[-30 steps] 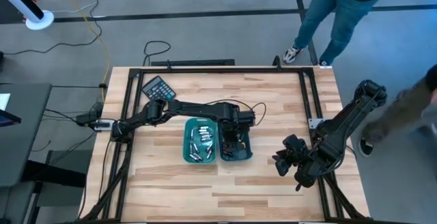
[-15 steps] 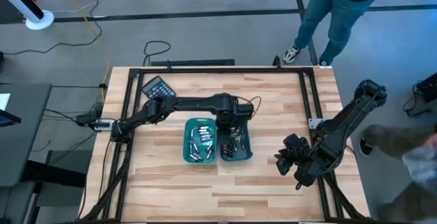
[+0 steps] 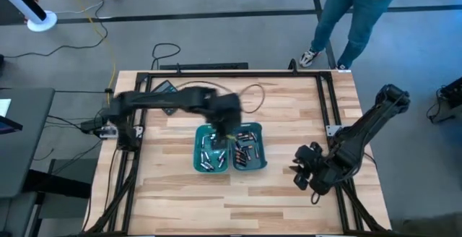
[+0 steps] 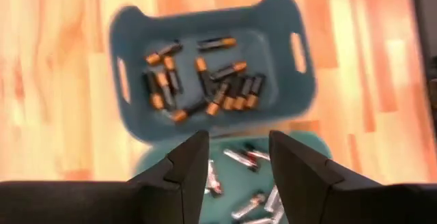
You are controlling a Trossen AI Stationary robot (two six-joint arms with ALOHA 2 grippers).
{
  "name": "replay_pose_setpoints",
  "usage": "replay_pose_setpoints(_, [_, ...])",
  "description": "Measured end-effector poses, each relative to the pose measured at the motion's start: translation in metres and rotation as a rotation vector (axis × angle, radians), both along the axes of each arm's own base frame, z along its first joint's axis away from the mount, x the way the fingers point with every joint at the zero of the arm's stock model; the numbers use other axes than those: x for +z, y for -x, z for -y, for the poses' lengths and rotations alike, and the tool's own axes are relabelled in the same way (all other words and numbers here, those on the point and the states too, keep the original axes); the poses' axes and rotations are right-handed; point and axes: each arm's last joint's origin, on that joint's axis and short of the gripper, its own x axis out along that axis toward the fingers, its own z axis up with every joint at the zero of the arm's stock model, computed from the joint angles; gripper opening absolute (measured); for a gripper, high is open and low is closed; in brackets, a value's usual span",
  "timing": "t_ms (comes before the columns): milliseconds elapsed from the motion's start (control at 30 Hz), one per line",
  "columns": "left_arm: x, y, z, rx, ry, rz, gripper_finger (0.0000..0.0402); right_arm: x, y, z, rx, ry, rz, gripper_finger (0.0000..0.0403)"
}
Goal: Sort batteries
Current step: Return to Home Position
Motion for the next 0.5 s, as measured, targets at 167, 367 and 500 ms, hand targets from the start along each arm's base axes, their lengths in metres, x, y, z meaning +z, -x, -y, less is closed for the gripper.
replay_pose_setpoints(167, [-0.023, 0.066, 0.006, 0.058, 0.034, 0.193, 0.0147, -0.023, -0.016, 0.007, 0.058, -0.002, 0.100, 0.0152])
replay_pose_setpoints(367, [-0.050, 0.151, 0.015, 0.003, 0.017, 0.493, 0.0147, -0.026, -0.042, 0.028, 0.204, 0.016, 0.271, 0.0152])
replay_pose_setpoints(500, [-0.073, 0.193, 0.015, 0.052, 0.035, 0.667, 0.0147, -0.022, -0.056, 0.057, 0.311, 0.013, 0.347, 0.0152])
